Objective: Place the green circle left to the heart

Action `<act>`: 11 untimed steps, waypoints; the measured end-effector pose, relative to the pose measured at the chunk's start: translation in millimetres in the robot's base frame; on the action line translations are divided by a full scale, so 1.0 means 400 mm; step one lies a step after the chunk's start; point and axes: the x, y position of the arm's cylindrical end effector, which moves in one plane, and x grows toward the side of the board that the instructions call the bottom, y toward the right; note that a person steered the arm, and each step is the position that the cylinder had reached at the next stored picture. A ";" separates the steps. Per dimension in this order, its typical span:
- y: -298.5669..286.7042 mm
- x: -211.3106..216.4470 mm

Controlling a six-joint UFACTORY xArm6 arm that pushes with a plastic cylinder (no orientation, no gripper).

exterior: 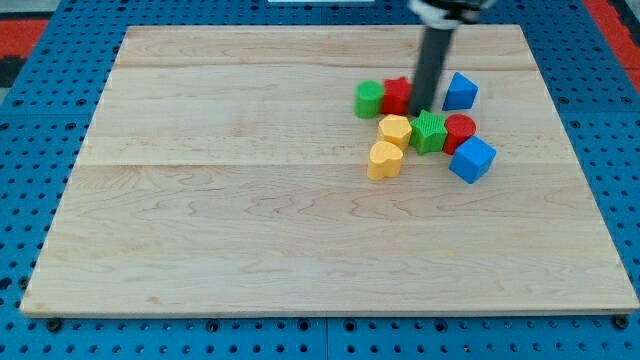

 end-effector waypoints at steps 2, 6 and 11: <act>-0.043 -0.094; -0.387 -0.012; -0.607 -0.021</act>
